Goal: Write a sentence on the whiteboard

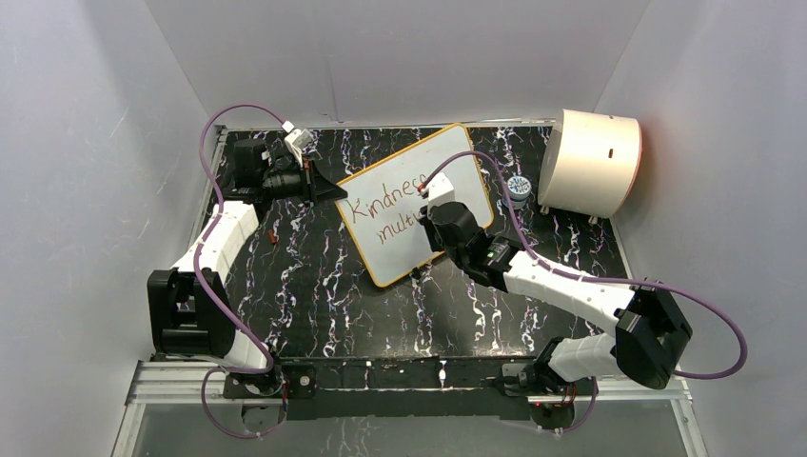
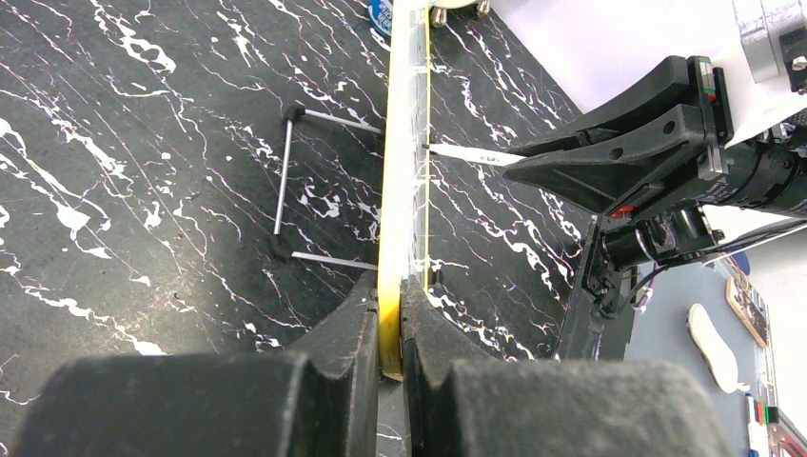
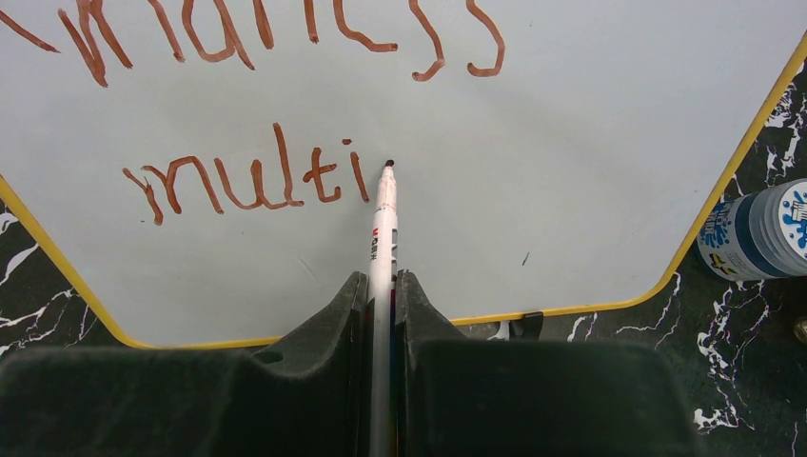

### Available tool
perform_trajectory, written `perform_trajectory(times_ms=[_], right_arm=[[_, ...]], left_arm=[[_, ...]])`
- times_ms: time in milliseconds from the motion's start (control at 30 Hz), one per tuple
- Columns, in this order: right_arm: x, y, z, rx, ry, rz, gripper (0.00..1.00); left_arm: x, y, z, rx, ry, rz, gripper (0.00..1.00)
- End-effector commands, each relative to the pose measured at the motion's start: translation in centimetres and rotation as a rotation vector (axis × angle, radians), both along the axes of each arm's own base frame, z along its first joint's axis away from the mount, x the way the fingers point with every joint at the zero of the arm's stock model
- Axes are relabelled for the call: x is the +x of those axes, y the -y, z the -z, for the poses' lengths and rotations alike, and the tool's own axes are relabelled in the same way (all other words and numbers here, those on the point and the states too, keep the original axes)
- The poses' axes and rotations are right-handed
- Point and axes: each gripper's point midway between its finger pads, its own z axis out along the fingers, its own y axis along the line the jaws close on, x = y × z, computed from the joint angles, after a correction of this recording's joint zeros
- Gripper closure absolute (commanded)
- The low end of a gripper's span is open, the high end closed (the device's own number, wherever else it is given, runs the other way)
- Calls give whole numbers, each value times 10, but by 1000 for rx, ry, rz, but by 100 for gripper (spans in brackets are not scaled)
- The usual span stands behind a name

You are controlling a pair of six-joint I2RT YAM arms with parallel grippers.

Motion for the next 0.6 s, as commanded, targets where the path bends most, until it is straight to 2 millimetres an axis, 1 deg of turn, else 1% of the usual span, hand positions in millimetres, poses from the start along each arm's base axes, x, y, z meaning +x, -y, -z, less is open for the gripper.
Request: perform_trajectory(times_ms=[0, 133, 300, 567], right_arm=[[8, -11, -19, 64, 42, -6, 100], [8, -10, -18, 61, 38, -6, 100], [5, -8, -11, 47, 11, -7, 100], [-10, 6, 11, -4, -68, 1, 100]], left_arm=[[-22, 10, 50, 86, -131, 36, 100], [-22, 10, 50, 86, -132, 36, 100], [-22, 9, 50, 88, -132, 33, 100], [-21, 9, 51, 89, -133, 32, 100]])
